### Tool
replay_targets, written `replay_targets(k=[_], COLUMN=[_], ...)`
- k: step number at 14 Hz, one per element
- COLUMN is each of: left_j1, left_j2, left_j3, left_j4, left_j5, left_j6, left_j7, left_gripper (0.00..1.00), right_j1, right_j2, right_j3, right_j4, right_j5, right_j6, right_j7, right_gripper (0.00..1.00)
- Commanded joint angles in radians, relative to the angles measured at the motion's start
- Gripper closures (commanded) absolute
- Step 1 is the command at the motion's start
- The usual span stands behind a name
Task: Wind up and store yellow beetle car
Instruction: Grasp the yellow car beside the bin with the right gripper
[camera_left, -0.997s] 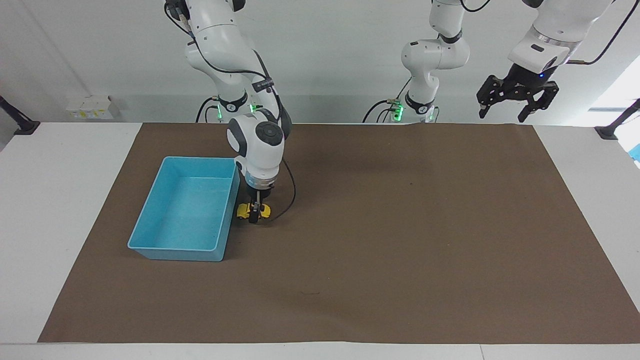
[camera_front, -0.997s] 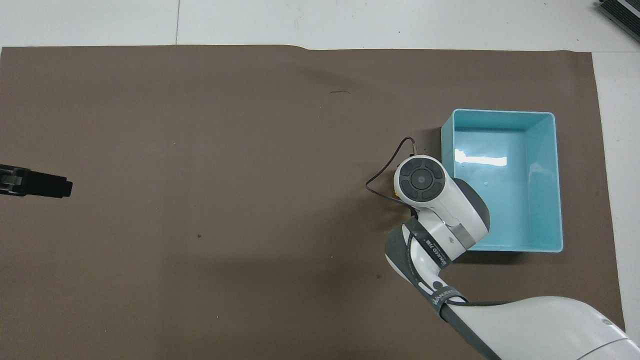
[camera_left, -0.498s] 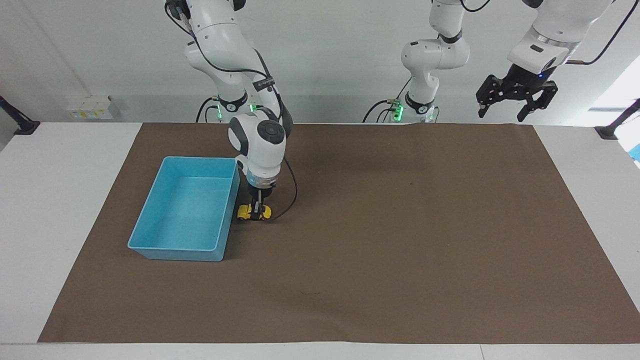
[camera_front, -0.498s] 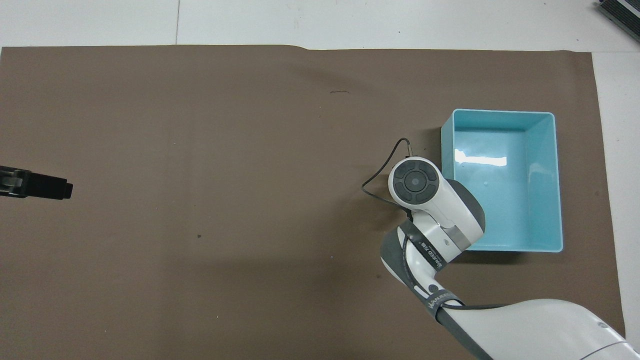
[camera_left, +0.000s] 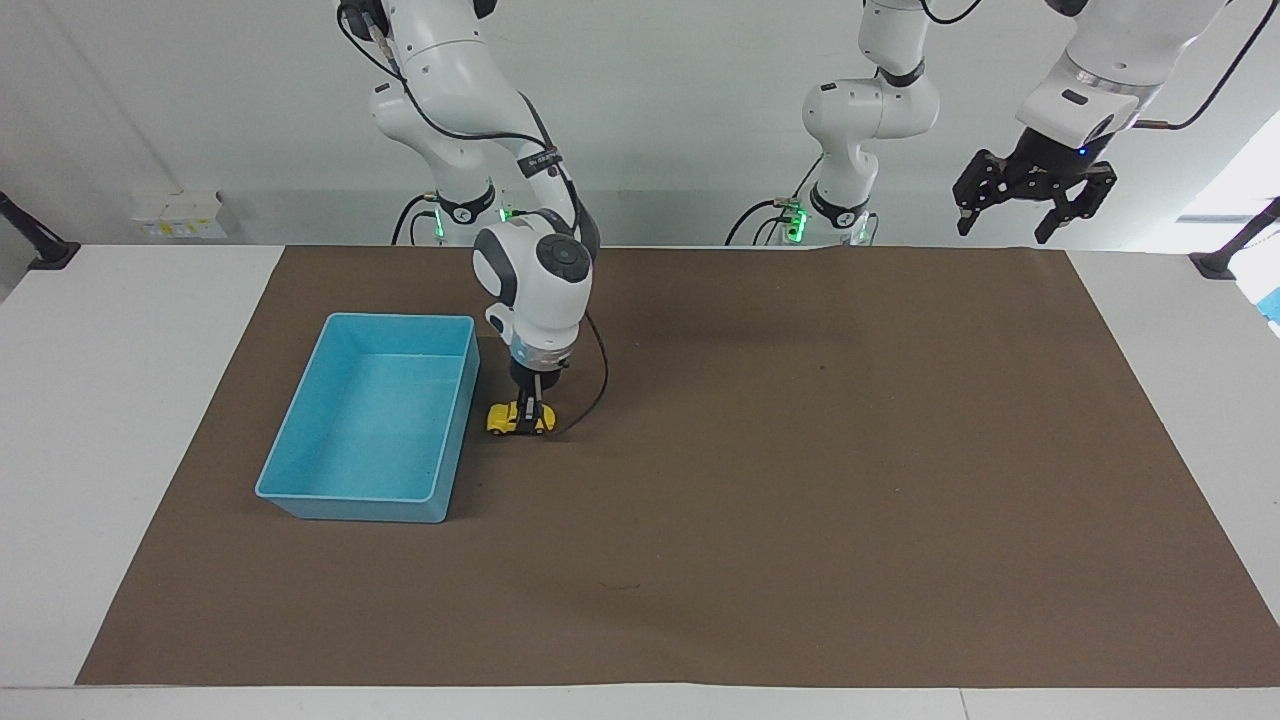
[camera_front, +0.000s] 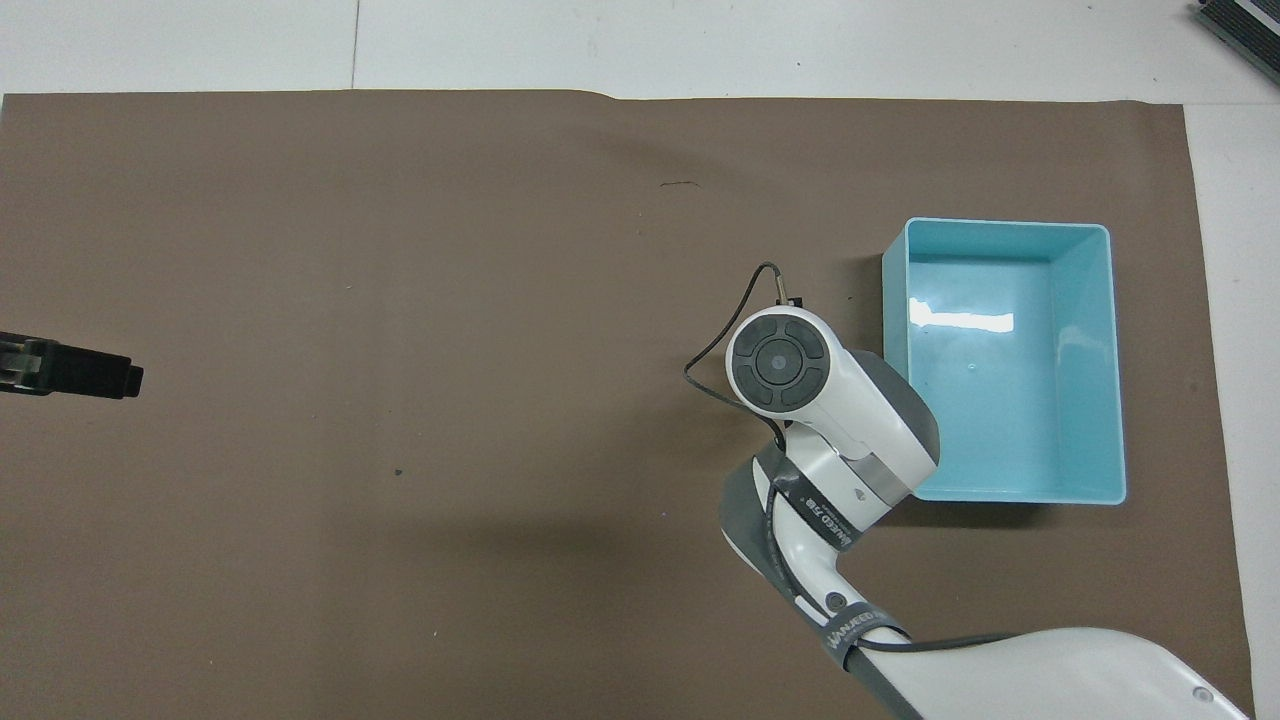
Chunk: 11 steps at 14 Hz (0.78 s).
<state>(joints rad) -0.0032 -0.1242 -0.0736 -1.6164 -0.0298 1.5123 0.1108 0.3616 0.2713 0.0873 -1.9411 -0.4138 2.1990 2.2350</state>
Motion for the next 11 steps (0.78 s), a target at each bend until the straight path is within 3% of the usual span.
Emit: replay_targets(k=[1, 6, 11], left_j1=[0.014, 0.014, 0.014], left_j2=[-0.011, -0.011, -0.011], left_j3=[-0.005, -0.005, -0.005], left_j4=[-0.002, -0.002, -0.002], left_j5=[-0.010, -0.010, -0.010], left_j6=[-0.017, -0.017, -0.017], left_j7=[-0.007, -0.007, -0.007], left_gripper=[0.00, 0.00, 0.00], right_j1=[-0.015, -0.029, -0.046], right_j2=[-0.058, -0.130, -0.181], right_j3=[0.020, 0.020, 0.011], right_j4=[0.004, 0.022, 0.024], right_j5=[0.073, 0.194, 0.199], right_j6=[-0.024, -0.085, -0.145], right_j7=[-0.088, -0.358, -0.657], right_gripper=[1.00, 1.00, 1.00])
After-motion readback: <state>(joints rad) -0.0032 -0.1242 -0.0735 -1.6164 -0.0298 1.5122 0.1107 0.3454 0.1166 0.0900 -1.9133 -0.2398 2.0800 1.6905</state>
